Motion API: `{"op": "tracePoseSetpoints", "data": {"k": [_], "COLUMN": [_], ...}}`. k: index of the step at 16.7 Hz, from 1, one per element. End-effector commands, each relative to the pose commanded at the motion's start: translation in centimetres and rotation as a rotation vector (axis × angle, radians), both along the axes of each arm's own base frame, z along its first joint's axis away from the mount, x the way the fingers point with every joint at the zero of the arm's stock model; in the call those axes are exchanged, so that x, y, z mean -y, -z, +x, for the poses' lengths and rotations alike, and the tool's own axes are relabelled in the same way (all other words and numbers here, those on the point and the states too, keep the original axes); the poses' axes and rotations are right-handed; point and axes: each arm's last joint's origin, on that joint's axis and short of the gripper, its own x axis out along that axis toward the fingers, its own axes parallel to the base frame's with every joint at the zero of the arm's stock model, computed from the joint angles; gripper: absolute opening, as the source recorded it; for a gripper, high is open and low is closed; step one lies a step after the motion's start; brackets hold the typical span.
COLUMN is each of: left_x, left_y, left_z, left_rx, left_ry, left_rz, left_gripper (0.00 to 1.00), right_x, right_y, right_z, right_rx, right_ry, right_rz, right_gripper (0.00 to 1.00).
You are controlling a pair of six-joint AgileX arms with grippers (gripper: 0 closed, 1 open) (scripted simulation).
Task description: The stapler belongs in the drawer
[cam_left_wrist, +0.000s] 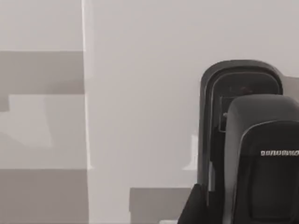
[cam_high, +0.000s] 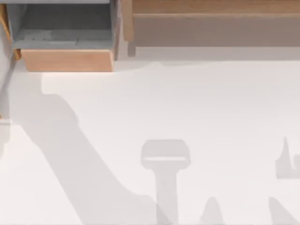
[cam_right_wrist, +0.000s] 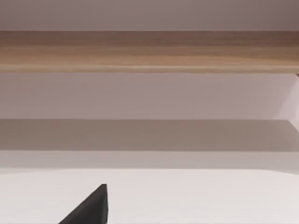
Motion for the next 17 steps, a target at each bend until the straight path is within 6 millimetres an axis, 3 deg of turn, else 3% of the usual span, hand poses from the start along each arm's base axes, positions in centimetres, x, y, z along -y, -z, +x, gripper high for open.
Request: {"op": "tracePoseSetpoints", "data": {"k": [5, 15, 17], "left_x": [0.00, 0.04, 0.03], "left_y": [0.00, -0.01, -0.81], "left_z": [0.00, 0.02, 0.04], "left_rx": [0.000, 0.000, 0.041], "left_ry": [0.000, 0.001, 0.018], "left_rz": [0.000, 0.000, 0.010], "left_gripper": [0.98, 1.00, 1.00], "right_x": [0.00, 0.00, 0.00], "right_y": [0.00, 0.00, 0.00], "right_z": [0.00, 0.00, 0.00], "right_rx": [0.000, 0.000, 0.000], "right_ry": [0.000, 0.000, 0.000], "right_rz": [0.000, 0.000, 0.000], "right_gripper": [1.00, 1.00, 1.00]}}
